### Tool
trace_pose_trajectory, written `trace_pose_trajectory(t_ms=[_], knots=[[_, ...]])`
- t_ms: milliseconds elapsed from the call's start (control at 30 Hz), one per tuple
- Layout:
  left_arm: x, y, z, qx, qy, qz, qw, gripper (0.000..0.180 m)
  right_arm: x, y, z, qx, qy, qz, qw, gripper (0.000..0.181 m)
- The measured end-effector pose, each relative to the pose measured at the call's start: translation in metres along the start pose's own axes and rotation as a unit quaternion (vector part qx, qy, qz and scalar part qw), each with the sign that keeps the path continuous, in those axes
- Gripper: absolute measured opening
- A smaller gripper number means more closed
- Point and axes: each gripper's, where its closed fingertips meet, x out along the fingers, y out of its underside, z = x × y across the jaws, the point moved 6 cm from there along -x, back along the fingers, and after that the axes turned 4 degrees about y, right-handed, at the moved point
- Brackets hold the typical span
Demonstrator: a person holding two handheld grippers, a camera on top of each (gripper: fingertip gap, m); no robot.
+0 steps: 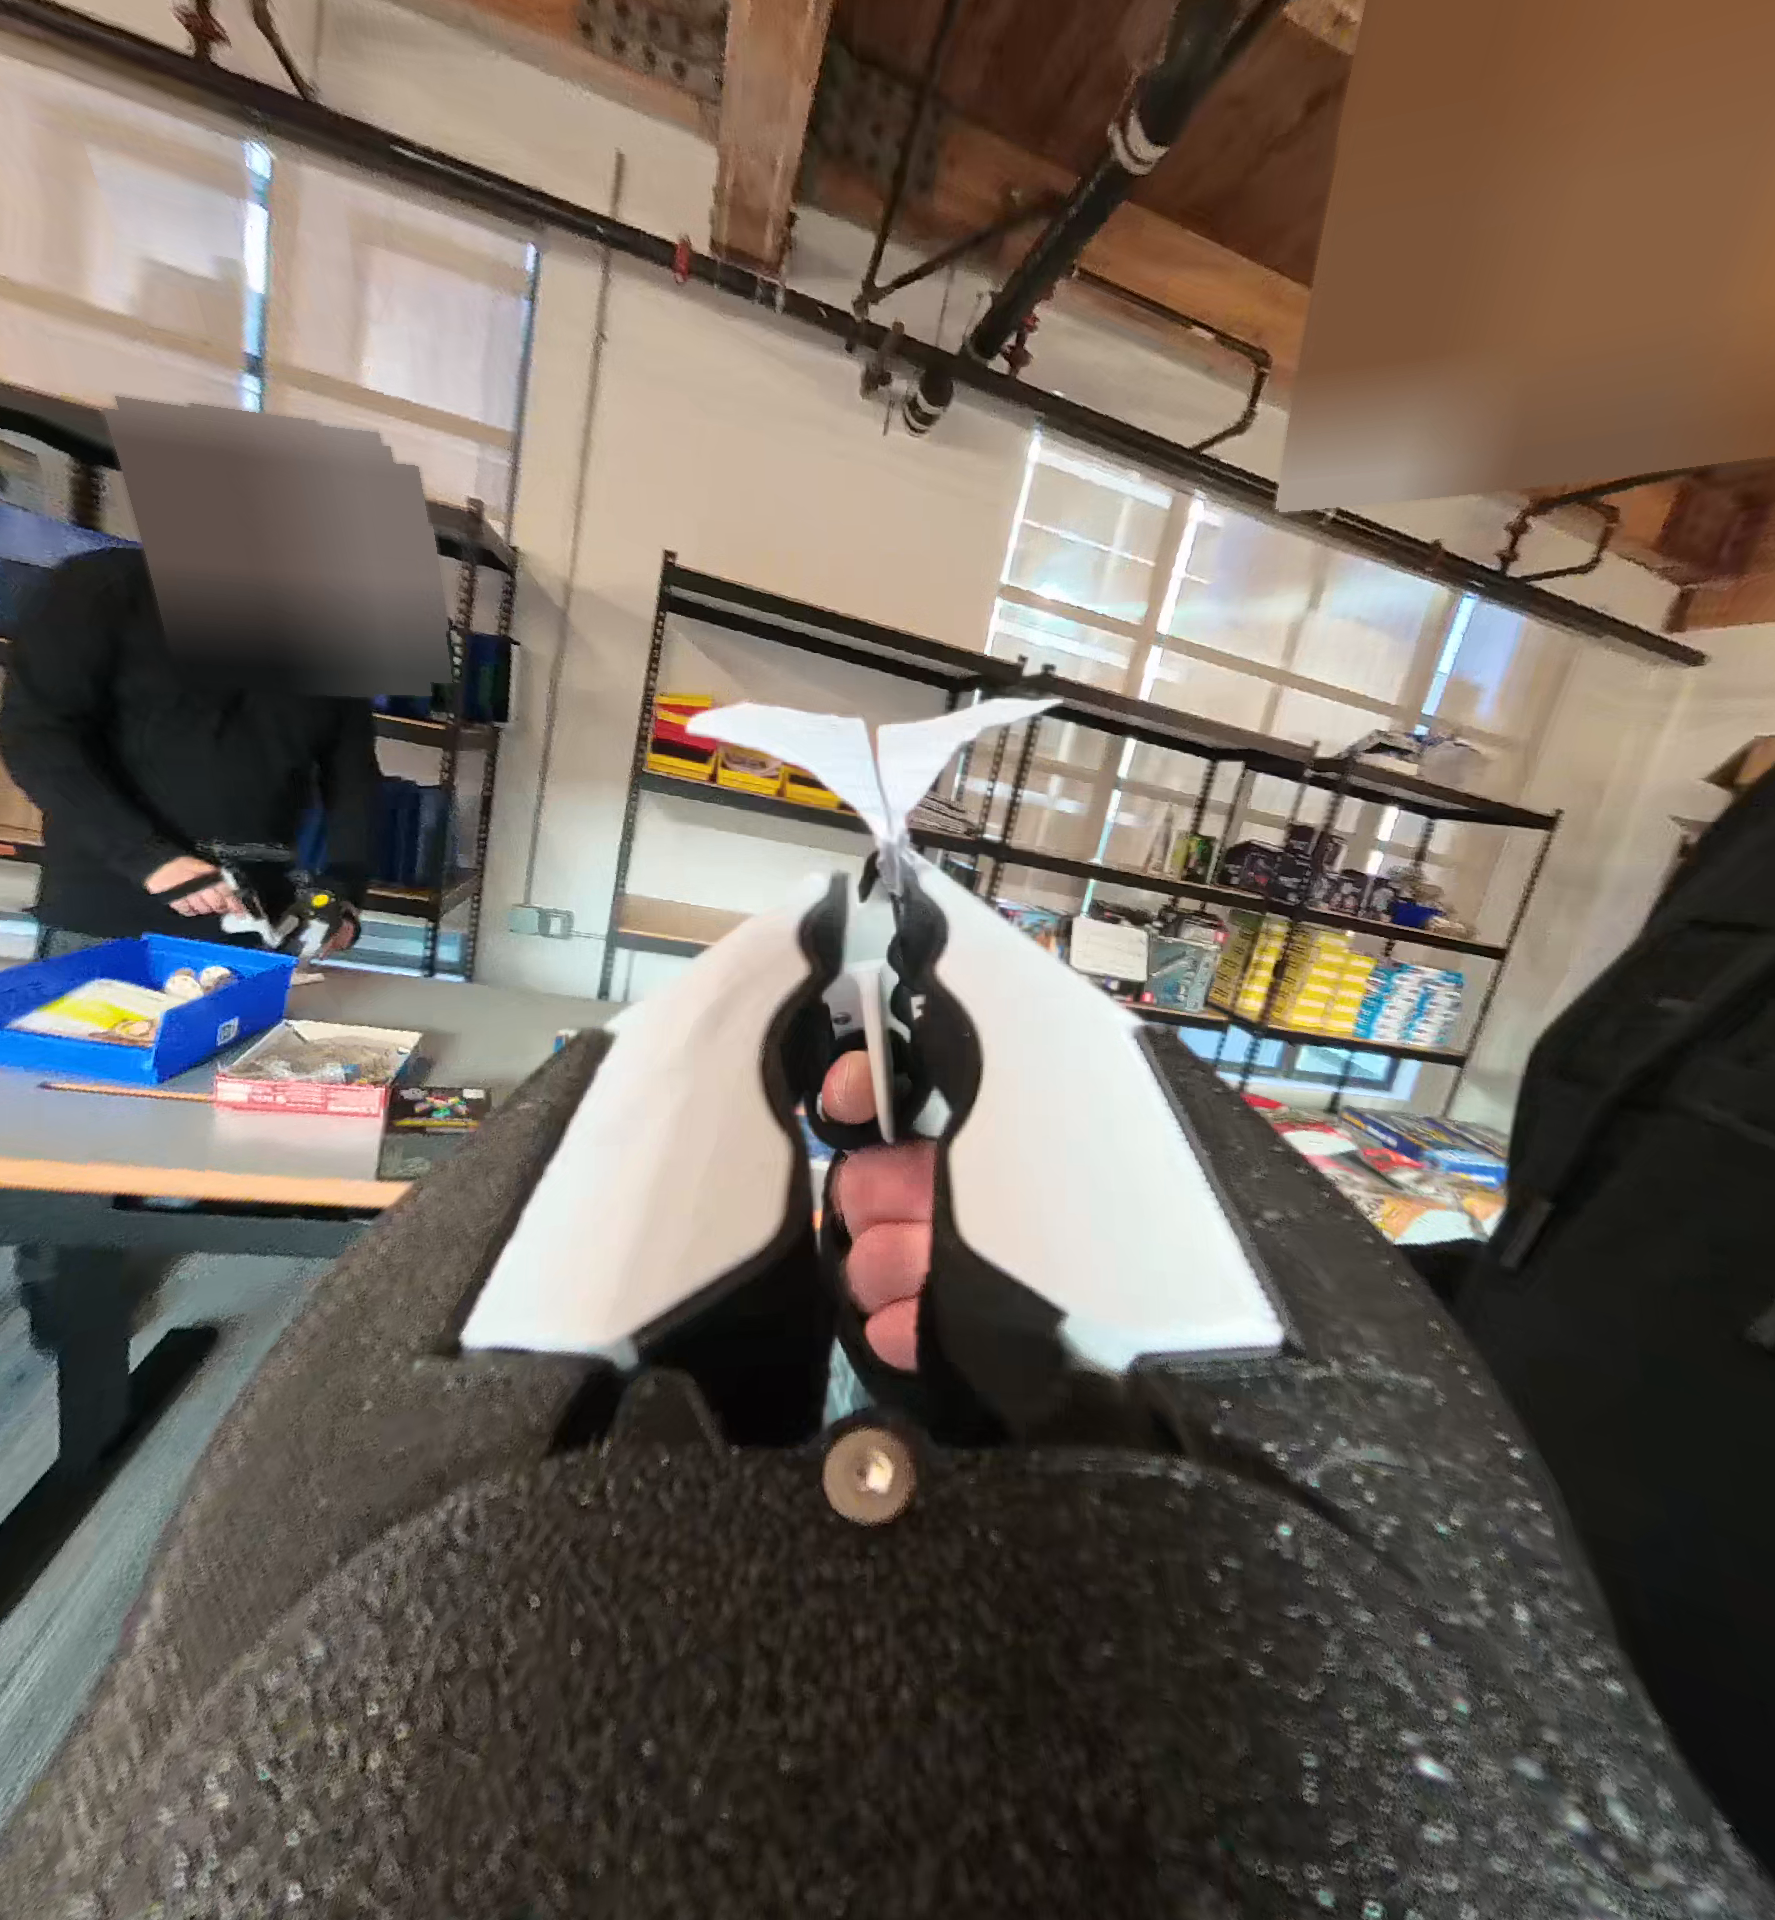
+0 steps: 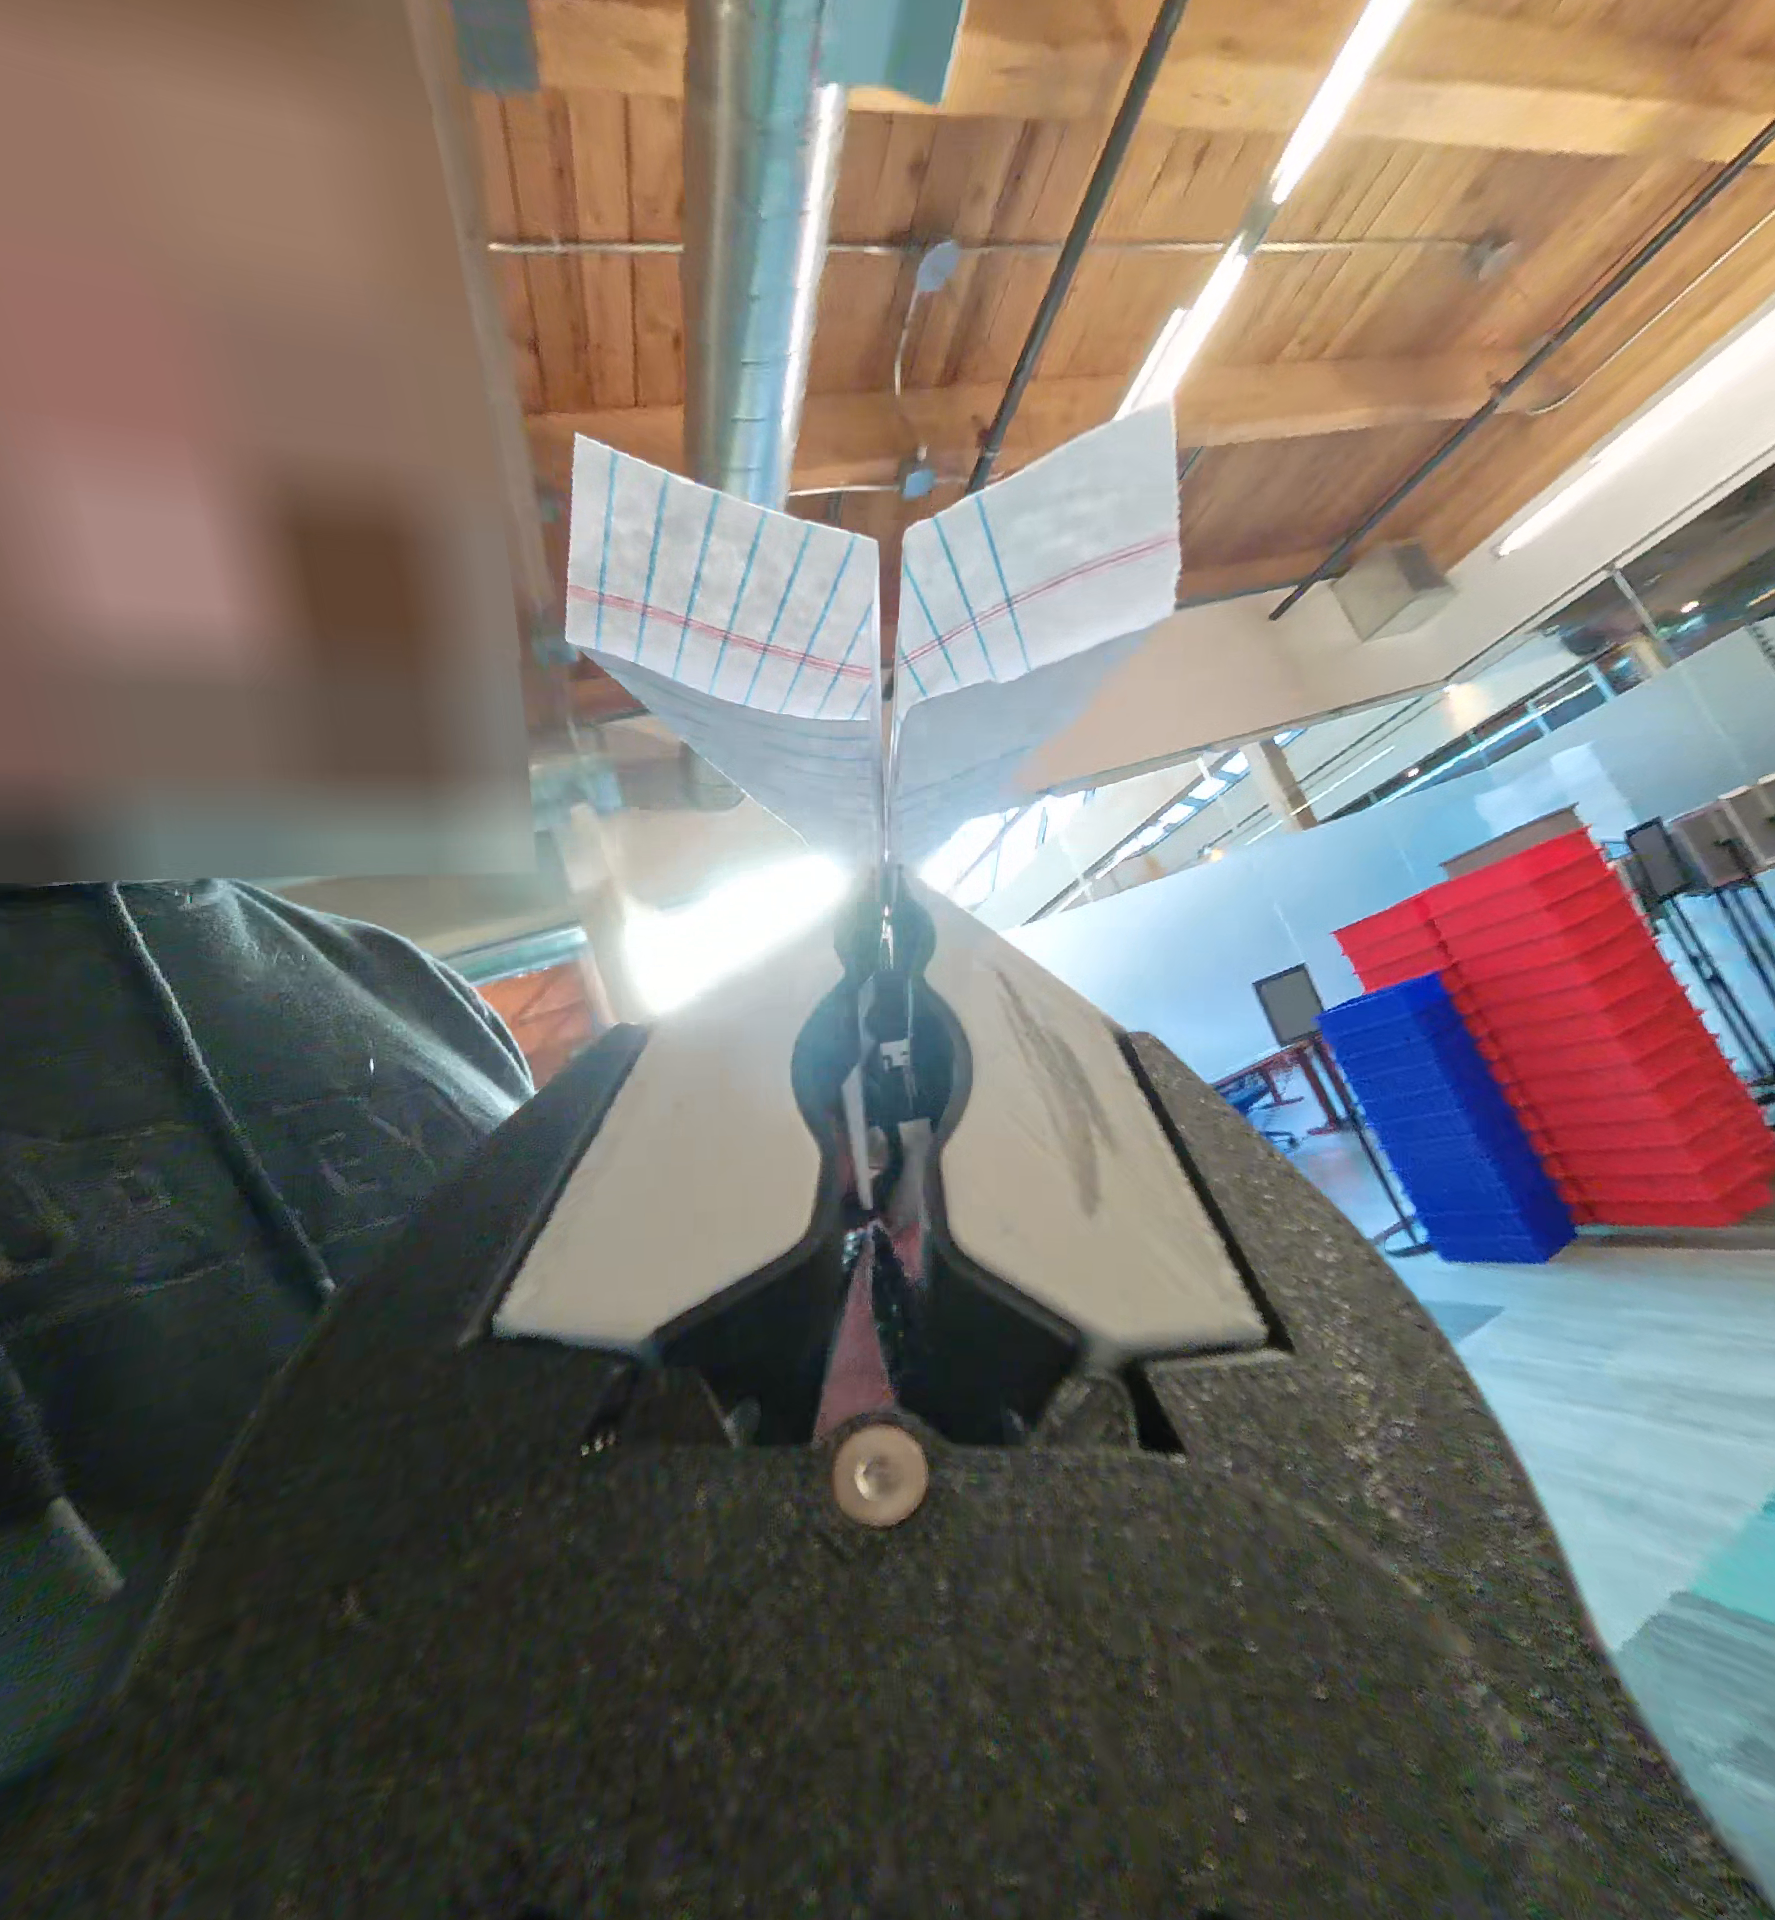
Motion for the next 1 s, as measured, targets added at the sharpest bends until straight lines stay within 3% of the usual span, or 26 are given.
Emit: trace_pose_trajectory(t_ms=[33,200,333,467,567,767,1000], knots=[[0.005,-0.011,0.037,0.002,0.006,-0.004,1.000,0.001,0.013,-0.012,-0.031,-0.008,0.005,0.001,1.000,0.000],[0.041,-0.054,0.211,0.005,0.018,-0.007,1.000,0.000,0.062,-0.086,-0.178,-0.036,0.028,-0.003,0.999,0.000],[0.063,-0.069,0.349,0.005,0.027,-0.031,0.999,0.017,0.087,-0.142,-0.308,-0.060,0.019,0.005,0.998,0.000],[0.083,-0.085,0.486,0.038,0.005,-0.062,0.997,0.004,0.116,-0.197,-0.448,-0.064,-0.018,0.027,0.997,0.000],[0.107,-0.115,0.588,0.049,-0.026,-0.065,0.996,0.017,0.149,-0.247,-0.551,-0.047,-0.042,0.040,0.997,0.000],[0.133,-0.168,0.770,0.057,-0.051,-0.086,0.993,0.019,0.223,-0.333,-0.719,-0.070,-0.069,0.093,0.991,0.000],[0.148,-0.190,0.992,0.042,-0.011,-0.096,0.994,0.024,0.274,-0.401,-0.924,-0.130,-0.044,0.067,0.988,0.000]])
